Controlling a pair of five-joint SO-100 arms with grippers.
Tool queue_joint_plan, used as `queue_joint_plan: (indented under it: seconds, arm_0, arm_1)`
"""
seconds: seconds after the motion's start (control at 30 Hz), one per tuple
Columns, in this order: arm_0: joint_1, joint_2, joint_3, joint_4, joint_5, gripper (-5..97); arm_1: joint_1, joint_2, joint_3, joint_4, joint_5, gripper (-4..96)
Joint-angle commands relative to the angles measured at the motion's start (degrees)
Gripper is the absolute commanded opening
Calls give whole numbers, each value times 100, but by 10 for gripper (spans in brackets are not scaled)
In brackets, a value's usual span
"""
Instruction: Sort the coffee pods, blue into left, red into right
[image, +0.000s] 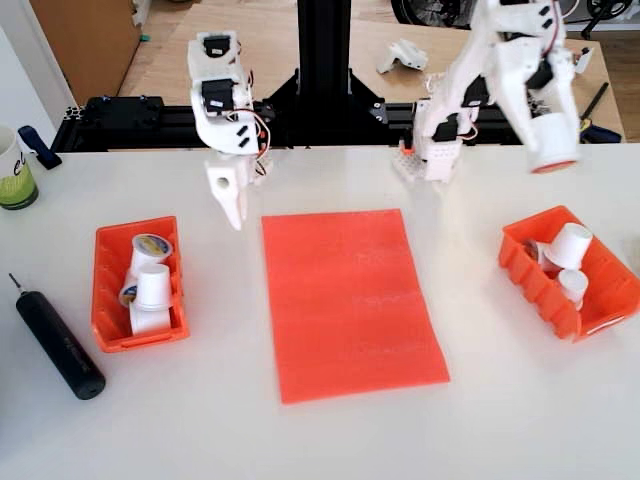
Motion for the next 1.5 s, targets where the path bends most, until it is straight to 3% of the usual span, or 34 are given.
queue_joint_plan:
  seconds: [0.0,0.1,0.2,0.33,0.53,0.9,1.03,1.2,1.47]
  arm_0:
    - [-229,9,193,-272,-62,87]
    - [-475,9,448,-536,-62,87]
    - [-712,9,598,-659,-26,87]
    - [-940,105,668,-659,9,91]
    - [-1354,246,984,-738,492,99]
    - [-1907,747,1468,-949,1020,102]
    - [-2101,853,1767,-1195,1503,105]
    - [-2224,1661,2874,-1872,1450,95]
    - [-2294,1626,2997,-2109,1503,86]
  arm_1:
    - [-747,264,-88,53,299,128]
    - [-1415,255,26,62,949,126]
    - [-1828,255,492,62,1327,120]
    - [-1960,-26,729,62,1450,120]
    - [-1283,-1125,729,-114,1283,118]
    - [-1151,-2654,703,-1046,2021,120]
    - [-1213,-2927,677,-949,2127,124]
    - [-1371,-2944,606,-624,2259,168]
    - [-1652,-2927,413,53,2540,224]
